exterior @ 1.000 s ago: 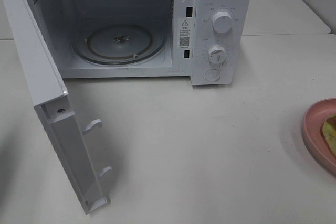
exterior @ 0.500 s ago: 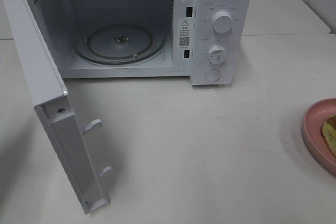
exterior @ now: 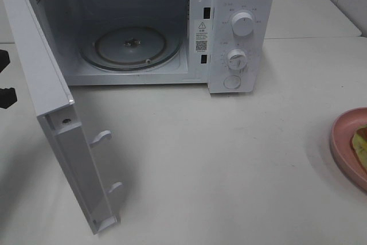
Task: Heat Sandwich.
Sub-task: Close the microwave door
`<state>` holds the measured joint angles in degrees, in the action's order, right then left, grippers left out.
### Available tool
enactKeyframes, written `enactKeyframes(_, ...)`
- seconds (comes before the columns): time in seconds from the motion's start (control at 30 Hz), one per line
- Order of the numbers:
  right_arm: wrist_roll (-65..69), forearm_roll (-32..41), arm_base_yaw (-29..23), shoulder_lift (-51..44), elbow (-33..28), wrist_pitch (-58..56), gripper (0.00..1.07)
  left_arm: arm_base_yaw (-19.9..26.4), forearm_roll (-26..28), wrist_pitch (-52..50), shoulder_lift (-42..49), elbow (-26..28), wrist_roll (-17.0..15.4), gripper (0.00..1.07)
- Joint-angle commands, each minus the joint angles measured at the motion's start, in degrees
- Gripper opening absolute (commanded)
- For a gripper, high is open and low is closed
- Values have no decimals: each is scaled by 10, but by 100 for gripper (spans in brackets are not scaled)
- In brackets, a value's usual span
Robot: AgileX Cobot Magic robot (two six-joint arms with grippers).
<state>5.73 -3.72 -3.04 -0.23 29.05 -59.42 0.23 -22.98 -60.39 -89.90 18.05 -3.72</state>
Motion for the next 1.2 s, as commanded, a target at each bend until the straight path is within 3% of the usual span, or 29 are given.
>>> enactKeyframes(0.03, -6, 2, 5, -15, -1, 0, 76, -19, 1, -18, -2, 11, -6, 0)
enactKeyframes(0.33, -6, 2, 5, -15, -1, 0, 76, -105, 64, -20, -30, 32, 4, 0)
enactKeyframes(0.57, -6, 2, 5, -15, -1, 0, 76, -169, 135, -23, -37, 46, 37, 0)
enactKeyframes(0.83, -6, 2, 5, -15, -1, 0, 76, -241, 205, -21, -60, 72, 37, 0)
enactKeyframes(1.2, -6, 2, 5, -15, -1, 0, 76, -340, 341, -5, -107, 128, 93, 0)
